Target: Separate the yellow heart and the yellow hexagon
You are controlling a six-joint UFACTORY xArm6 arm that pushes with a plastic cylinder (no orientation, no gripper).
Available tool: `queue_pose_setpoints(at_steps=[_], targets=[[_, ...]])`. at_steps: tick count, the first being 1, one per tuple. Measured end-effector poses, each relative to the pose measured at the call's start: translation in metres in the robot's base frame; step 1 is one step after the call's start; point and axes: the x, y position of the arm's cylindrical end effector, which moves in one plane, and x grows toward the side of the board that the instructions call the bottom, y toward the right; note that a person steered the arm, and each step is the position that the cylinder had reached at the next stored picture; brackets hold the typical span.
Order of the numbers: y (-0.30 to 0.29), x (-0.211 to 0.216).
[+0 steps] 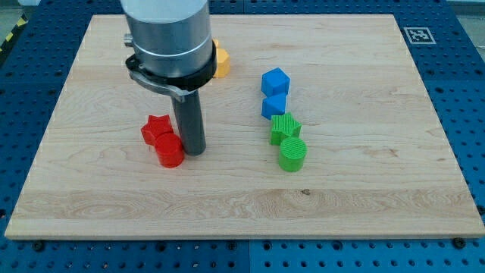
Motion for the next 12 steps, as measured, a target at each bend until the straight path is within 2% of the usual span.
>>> queue_pose_setpoints(at_steps=[2, 4, 6, 7, 8, 9, 10, 11, 12], targets=[[-0.025, 0.001], [0.018, -0.010], [0.017, -0.088], [-0.005, -0.133], [-0.053, -0.175], [-0.053, -0.243], [-0.026, -0.276], [0.023, -0.256], [0.037, -0.216]])
